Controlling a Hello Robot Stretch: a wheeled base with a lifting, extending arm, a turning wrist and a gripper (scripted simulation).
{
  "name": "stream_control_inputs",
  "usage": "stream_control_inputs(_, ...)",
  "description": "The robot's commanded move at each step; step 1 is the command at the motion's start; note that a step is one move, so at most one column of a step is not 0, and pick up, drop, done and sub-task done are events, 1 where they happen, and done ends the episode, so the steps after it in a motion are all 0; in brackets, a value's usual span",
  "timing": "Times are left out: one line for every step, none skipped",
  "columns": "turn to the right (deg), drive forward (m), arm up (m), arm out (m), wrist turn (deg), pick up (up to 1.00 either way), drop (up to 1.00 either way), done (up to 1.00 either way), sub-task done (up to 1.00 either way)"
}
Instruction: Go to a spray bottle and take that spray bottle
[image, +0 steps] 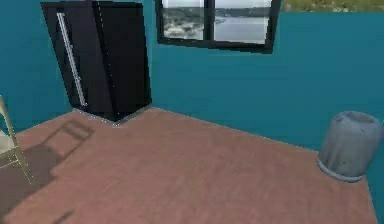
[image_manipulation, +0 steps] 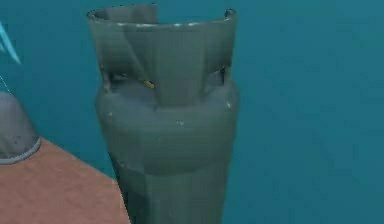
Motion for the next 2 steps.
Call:
stream_control_inputs(-45.0, 0.0, 0.0, 0.0, 0.0, 0.0, 0.0, 0.0, 0.0)
stream_control_inputs(-45.0, 0.0, 0.0, 0.0, 0.0, 0.0, 0.0, 0.0, 0.0)
